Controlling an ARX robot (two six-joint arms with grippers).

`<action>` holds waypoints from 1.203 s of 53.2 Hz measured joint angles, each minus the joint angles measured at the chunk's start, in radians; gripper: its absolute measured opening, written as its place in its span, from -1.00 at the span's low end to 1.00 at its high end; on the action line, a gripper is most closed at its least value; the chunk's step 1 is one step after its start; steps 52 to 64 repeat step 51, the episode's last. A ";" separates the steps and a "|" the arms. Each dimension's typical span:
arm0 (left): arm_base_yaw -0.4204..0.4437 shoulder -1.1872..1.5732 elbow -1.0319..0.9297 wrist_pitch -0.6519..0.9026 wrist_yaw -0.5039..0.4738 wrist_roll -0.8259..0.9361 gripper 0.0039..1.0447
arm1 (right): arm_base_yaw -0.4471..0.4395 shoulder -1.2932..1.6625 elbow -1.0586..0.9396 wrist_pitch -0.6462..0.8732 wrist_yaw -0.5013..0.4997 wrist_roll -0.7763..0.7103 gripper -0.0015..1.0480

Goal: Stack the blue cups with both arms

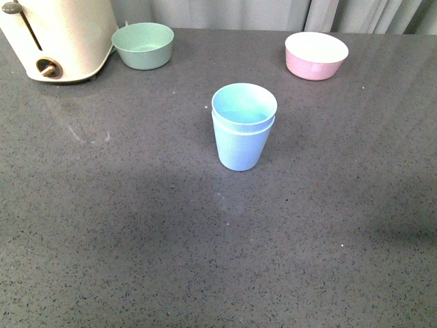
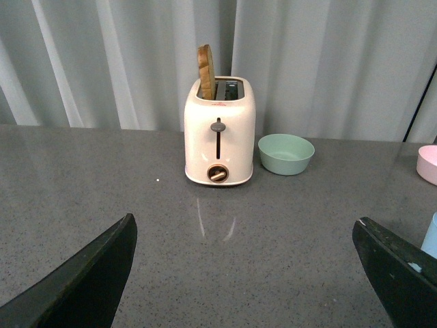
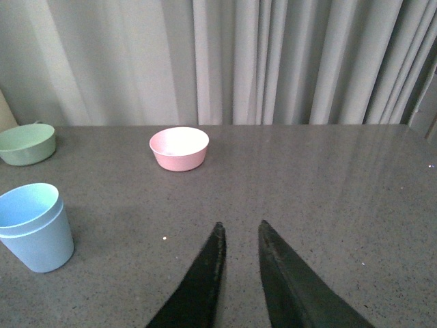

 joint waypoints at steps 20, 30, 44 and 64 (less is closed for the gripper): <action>0.000 0.000 0.000 0.000 0.000 0.000 0.84 | 0.000 0.000 0.000 0.000 0.000 0.000 0.78; 0.000 0.000 0.000 0.000 0.000 0.000 0.84 | 0.000 0.000 0.000 0.000 0.000 0.000 0.83; 0.000 0.000 0.000 0.000 0.000 0.000 0.84 | 0.000 0.000 0.000 0.000 0.000 0.000 0.83; 0.000 0.000 0.000 0.000 0.000 0.000 0.84 | 0.000 0.000 0.000 0.000 0.000 0.001 0.83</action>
